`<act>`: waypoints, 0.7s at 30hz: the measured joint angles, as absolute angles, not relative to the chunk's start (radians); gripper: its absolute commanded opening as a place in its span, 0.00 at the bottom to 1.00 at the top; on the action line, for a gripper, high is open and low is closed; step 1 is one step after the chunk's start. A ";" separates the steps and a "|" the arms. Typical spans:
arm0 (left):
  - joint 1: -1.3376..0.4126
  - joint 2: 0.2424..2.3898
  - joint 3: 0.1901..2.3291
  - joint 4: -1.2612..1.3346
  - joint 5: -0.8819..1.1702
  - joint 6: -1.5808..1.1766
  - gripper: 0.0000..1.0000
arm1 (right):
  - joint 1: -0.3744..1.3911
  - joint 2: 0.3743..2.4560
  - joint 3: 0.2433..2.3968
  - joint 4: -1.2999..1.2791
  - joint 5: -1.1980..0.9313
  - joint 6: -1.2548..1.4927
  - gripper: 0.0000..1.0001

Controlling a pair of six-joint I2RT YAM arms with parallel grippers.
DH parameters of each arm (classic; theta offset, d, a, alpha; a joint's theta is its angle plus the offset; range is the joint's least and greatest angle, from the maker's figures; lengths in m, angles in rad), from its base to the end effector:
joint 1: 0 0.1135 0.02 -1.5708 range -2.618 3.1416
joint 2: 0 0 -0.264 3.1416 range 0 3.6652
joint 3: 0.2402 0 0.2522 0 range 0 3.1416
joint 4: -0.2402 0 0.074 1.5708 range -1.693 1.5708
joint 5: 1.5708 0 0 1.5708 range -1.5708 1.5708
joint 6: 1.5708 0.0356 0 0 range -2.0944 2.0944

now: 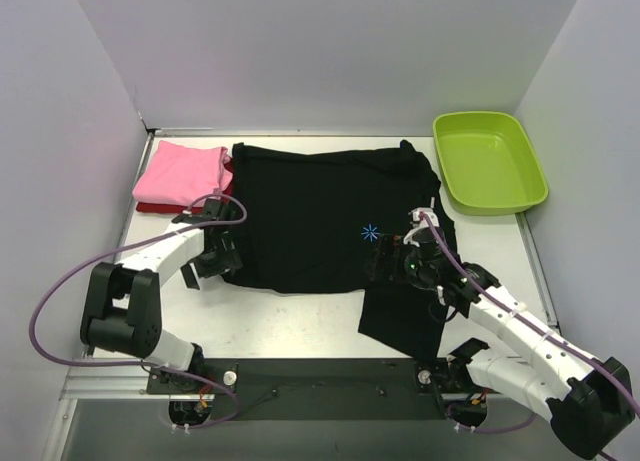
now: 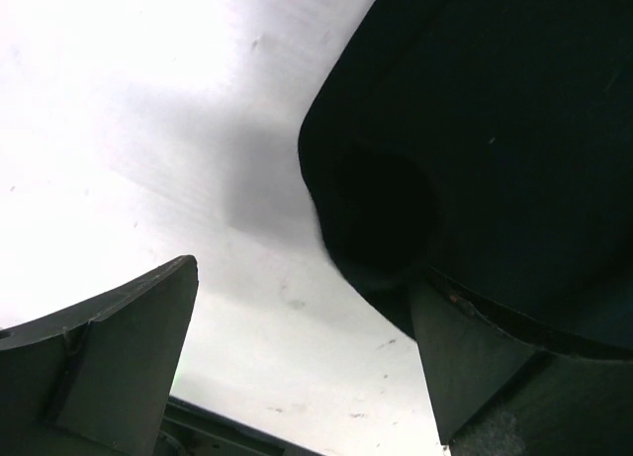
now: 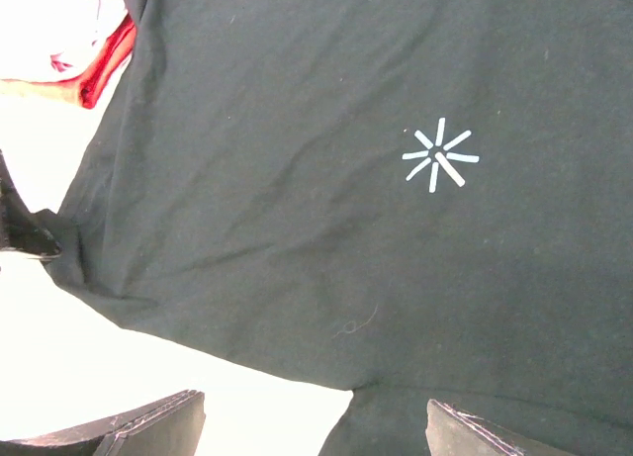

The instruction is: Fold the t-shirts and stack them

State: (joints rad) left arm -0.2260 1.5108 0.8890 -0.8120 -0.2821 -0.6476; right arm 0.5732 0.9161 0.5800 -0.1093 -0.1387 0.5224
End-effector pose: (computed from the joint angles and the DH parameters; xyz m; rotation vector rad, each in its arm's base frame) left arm 0.2488 -0.0470 0.1759 -0.6311 2.8154 0.2875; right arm 0.1728 0.1174 0.2517 -0.1461 2.1082 0.8187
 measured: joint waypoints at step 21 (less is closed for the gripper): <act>-0.243 1.246 0.910 -0.889 -0.220 -0.764 0.98 | 0.574 0.918 0.627 -0.207 0.020 0.566 0.97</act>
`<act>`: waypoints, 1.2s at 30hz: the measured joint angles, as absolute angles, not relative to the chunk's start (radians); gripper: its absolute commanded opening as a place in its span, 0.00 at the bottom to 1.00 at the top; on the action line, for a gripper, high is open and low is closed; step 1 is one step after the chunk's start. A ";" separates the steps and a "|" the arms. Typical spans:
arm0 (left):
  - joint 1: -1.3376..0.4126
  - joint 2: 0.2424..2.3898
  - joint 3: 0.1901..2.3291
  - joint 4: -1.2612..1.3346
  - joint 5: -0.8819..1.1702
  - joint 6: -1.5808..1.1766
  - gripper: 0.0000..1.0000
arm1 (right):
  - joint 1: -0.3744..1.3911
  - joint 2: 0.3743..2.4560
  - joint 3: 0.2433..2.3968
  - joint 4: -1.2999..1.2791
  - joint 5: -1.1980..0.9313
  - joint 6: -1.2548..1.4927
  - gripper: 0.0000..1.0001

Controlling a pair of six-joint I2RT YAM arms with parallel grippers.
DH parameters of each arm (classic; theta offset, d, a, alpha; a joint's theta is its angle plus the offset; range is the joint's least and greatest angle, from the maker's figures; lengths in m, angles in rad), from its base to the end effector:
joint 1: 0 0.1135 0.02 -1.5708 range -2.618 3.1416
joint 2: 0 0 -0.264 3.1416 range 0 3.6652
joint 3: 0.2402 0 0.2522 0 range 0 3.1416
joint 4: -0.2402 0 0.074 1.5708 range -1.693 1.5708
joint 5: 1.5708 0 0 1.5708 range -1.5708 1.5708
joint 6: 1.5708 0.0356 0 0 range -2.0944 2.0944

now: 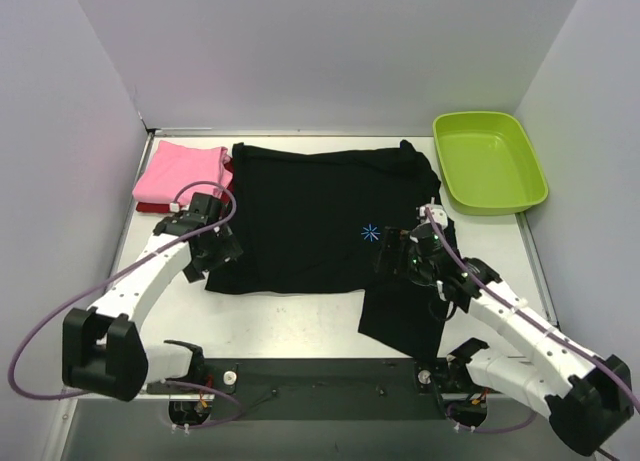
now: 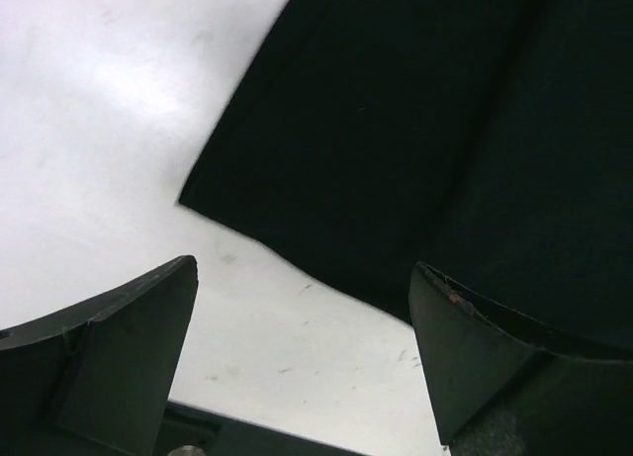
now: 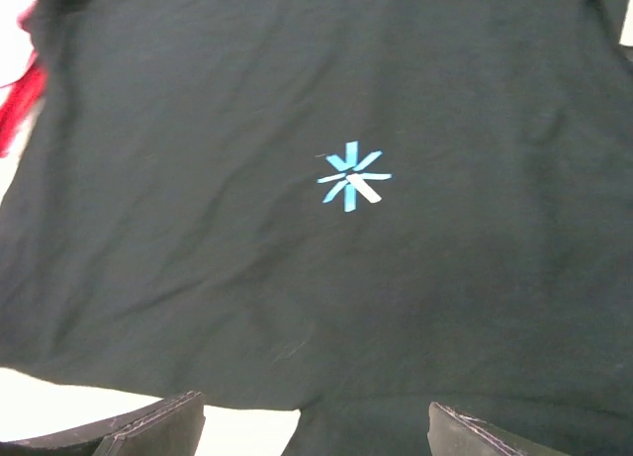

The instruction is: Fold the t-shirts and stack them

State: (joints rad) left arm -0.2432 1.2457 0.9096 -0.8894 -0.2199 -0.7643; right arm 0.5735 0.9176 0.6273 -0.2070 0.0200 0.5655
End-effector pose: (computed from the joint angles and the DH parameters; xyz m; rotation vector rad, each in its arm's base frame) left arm 0.2188 -0.0463 0.2372 -0.7553 2.6288 0.0342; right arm 0.1749 0.1121 0.2582 0.0042 2.1390 0.6683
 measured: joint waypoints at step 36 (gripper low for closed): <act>-0.280 1.357 0.698 -0.601 -0.206 -0.852 0.97 | 0.424 1.108 0.517 -0.324 -0.029 0.772 1.00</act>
State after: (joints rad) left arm -0.2802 1.3571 0.6983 -0.6006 -0.2062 -0.8524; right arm 0.4240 1.1080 0.5175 -0.3237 -0.0288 0.7715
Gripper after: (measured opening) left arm 0.975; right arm 0.996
